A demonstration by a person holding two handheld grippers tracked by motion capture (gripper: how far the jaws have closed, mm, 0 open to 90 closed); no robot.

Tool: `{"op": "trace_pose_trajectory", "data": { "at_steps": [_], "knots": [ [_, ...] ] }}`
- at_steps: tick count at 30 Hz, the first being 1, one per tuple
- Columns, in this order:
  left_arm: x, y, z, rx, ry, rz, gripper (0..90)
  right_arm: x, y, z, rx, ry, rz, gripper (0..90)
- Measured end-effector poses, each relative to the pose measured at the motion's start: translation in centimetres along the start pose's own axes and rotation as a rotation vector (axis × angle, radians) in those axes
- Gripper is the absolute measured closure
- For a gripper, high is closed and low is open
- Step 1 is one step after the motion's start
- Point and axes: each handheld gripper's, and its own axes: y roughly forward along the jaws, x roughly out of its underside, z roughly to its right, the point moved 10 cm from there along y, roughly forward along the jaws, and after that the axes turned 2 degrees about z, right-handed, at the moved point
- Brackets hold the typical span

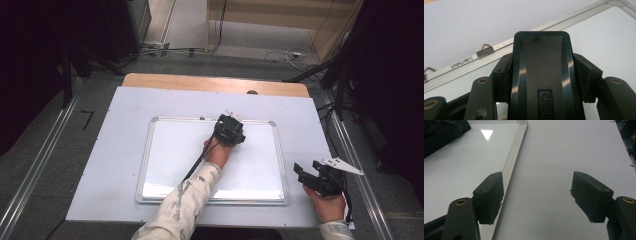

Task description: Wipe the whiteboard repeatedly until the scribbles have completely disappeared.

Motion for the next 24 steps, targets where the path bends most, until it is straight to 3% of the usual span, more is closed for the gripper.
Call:
{"op": "trace_pose_trajectory", "data": {
  "at_steps": [11, 24],
  "knots": [
    [-0.5, 0.5, 1.9, 0.016, 0.015, -0.002, 41.0, 0.0, 0.0, 0.1, -0.002, -0.002, 0.002, 25.7],
    [-0.2, 0.2, 1.4, 0.035, 0.039, -0.006, 40.8, 0.4, 0.0, 0.3, 0.004, -0.001, -0.006, 25.7]
  ]
}}
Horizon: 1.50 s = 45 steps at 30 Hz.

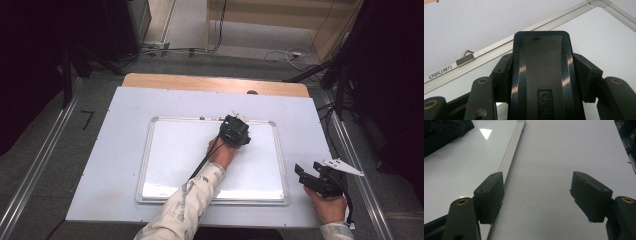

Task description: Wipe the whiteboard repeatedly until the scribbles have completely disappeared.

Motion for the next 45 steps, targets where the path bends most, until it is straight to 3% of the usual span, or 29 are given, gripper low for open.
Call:
{"op": "trace_pose_trajectory", "data": {
  "at_steps": [5, 16, 34, 45],
  "knots": [
    [0.3, -0.3, -1.4, -0.015, -0.013, 0.004, 40.8, 0.0, -0.1, 0.1, 0.002, -0.001, 0.005, 25.7],
    [1.8, -1.8, -5.8, -0.06, -0.056, 0.006, 40.8, 0.0, -0.1, -0.1, 0.001, -0.004, 0.003, 25.8],
    [1.7, -1.9, -5.0, -0.04, -0.03, -0.008, 40.6, -0.2, 0.3, -0.4, -0.001, -0.012, -0.001, 25.9],
    [1.6, -2.0, -5.0, -0.041, -0.052, 0.001, 40.0, -0.2, 0.3, -0.3, -0.002, -0.011, -0.001, 25.9]
  ]
}}
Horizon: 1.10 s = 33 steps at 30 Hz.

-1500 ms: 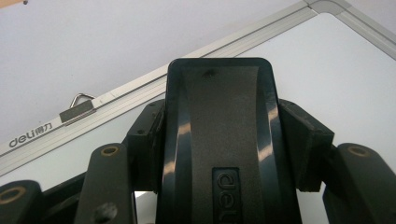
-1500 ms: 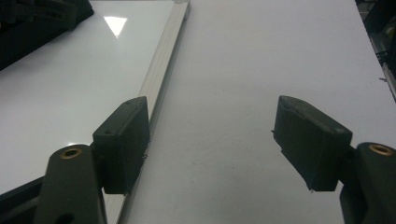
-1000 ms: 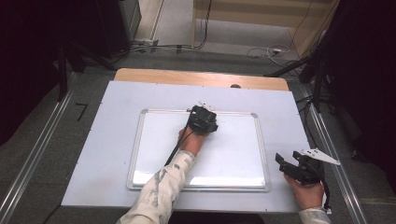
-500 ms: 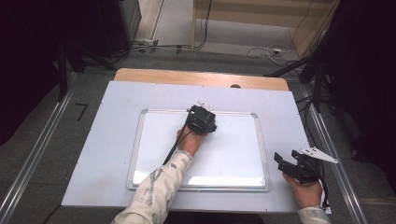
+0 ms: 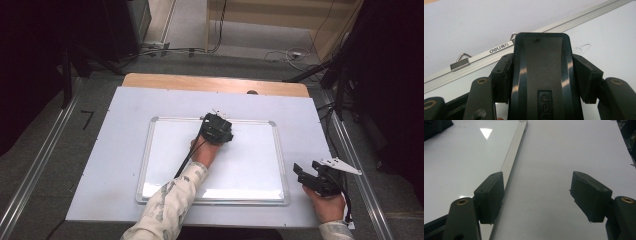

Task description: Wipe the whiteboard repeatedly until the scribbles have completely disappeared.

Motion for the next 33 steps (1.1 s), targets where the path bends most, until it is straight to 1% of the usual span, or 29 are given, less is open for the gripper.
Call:
{"op": "trace_pose_trajectory", "data": {
  "at_steps": [3, 8, 9, 11, 17, 22, 28, 29, 31, 33],
  "knots": [
    [0.0, 0.0, 0.0, -0.001, 0.001, 0.003, 40.2, 0.0, 0.0, 0.0, 0.002, 0.0, -0.001, 25.9],
    [-0.1, 0.2, 0.3, -0.005, 0.018, 0.013, 40.8, 0.0, 0.0, 0.0, 0.002, -0.001, 0.002, 25.9],
    [-0.2, 0.3, 0.4, -0.004, 0.022, 0.008, 40.9, 0.0, 0.0, 0.0, 0.001, 0.0, 0.002, 26.0],
    [-0.3, 0.5, 0.6, 0.004, 0.017, 0.003, 41.0, 0.0, -0.1, 0.0, 0.0, -0.002, 0.004, 26.0],
    [-0.5, 0.8, 1.3, 0.008, 0.033, -0.009, 41.0, 0.0, -0.1, -0.1, -0.002, 0.0, 0.004, 26.1],
    [-0.9, 1.2, 2.3, 0.019, 0.049, -0.012, 41.1, -0.1, -0.1, -0.2, -0.005, -0.005, 0.006, 26.5],
    [-1.2, 1.6, 4.8, 0.053, 0.075, -0.012, 41.2, -0.1, -0.1, -0.1, -0.006, -0.001, 0.006, 26.8],
    [-1.2, 1.6, 4.9, 0.052, 0.078, -0.012, 41.1, -0.1, -0.1, -0.1, -0.007, -0.002, 0.006, 26.8],
    [-1.2, 1.6, 4.9, 0.039, 0.067, -0.007, 41.1, -0.1, -0.1, -0.1, -0.007, -0.004, 0.005, 26.9],
    [-1.2, 1.6, 4.9, 0.036, 0.061, -0.01, 41.1, 0.0, 0.0, -0.1, -0.007, -0.007, 0.001, 26.9]
  ]
}}
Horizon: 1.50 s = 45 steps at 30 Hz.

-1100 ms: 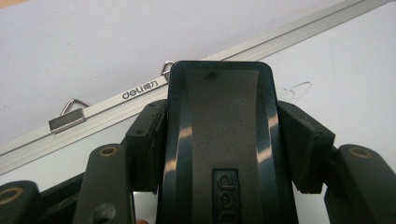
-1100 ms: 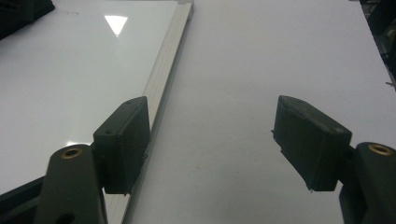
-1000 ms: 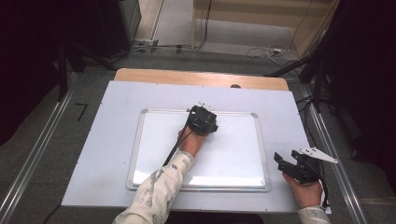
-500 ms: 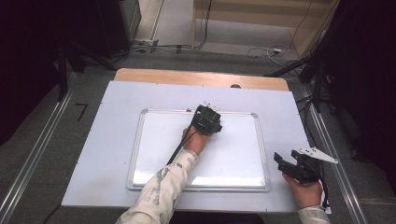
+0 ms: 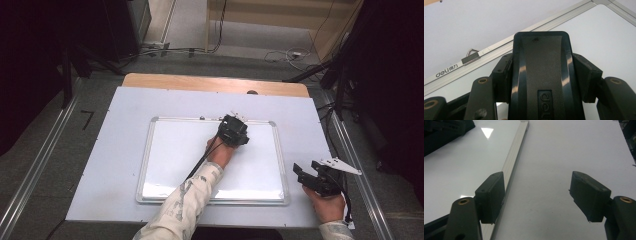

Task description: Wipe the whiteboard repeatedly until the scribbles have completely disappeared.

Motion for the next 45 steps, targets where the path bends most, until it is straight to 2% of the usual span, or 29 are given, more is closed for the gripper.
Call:
{"op": "trace_pose_trajectory", "data": {
  "at_steps": [4, 9, 12, 19, 35, 45],
  "knots": [
    [0.2, -0.2, -0.7, -0.007, -0.012, -0.006, 41.0, 0.1, 0.1, 0.0, -0.001, 0.0, -0.004, 26.9],
    [0.7, -0.7, -2.3, -0.018, -0.027, -0.011, 41.1, 0.1, 0.0, 0.1, 0.0, 0.004, -0.004, 26.9],
    [0.8, -0.8, -2.7, -0.02, -0.031, -0.01, 41.0, 0.1, -0.1, 0.1, 0.002, 0.005, -0.001, 26.9],
    [0.8, -0.7, -2.6, -0.024, -0.03, -0.01, 41.1, 0.2, -0.2, 0.1, 0.004, 0.005, -0.002, 27.1],
    [-0.3, 0.3, 0.2, 0.002, -0.007, -0.01, 41.1, 0.2, -0.2, 0.0, 0.004, 0.003, -0.003, 27.3],
    [0.0, 0.0, -0.1, 0.007, -0.003, -0.011, 41.1, 0.3, 0.2, -0.1, -0.007, -0.002, -0.013, 27.3]
  ]
}}
